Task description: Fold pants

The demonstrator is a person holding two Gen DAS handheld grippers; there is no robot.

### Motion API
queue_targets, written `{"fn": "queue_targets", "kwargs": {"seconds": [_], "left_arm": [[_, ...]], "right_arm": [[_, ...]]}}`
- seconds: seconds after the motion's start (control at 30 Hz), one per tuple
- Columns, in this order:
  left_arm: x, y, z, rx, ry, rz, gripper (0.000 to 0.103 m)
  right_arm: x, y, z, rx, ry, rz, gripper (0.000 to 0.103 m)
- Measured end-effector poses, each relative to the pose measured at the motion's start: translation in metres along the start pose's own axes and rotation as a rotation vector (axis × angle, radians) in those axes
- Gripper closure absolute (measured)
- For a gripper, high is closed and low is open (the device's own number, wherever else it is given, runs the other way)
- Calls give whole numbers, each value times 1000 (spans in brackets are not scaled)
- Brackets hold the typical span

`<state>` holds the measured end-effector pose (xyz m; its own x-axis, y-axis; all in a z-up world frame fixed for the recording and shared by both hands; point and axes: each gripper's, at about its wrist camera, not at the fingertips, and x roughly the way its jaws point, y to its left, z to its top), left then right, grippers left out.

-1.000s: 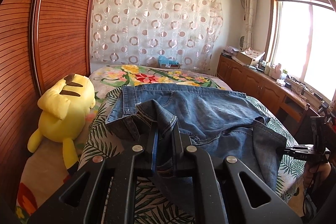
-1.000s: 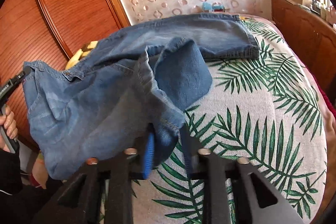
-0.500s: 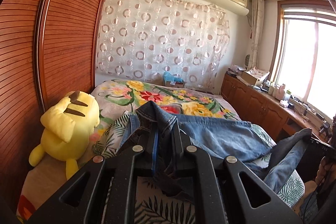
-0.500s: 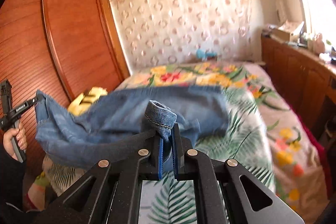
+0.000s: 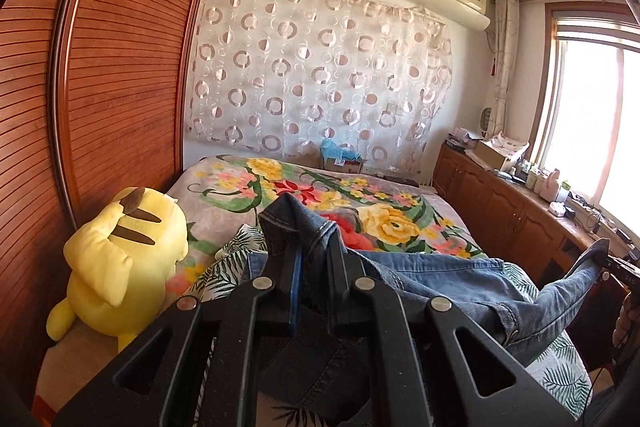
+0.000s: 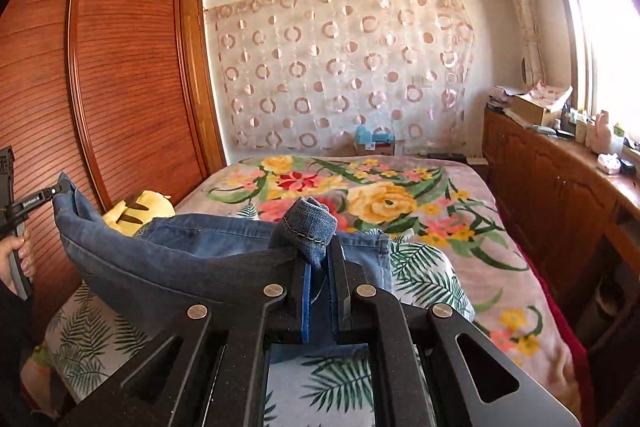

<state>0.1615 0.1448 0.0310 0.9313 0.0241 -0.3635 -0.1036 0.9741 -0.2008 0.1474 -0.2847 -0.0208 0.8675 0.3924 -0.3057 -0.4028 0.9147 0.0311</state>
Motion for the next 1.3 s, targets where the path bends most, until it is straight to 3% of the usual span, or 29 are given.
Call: {"fn": "queue_targets", "kwargs": {"seconds": [0.37, 0.77, 1.3], "left_arm": [[53, 3, -1, -2, 62, 36, 92], [103, 4, 27, 1, 41, 49, 92], [166, 15, 10, 20, 152, 83, 92]], "right_arm": [[64, -9, 21, 13, 92, -5, 97], [83, -7, 61, -22, 55, -47, 97], [163, 6, 74, -43, 170, -99, 97]]}}
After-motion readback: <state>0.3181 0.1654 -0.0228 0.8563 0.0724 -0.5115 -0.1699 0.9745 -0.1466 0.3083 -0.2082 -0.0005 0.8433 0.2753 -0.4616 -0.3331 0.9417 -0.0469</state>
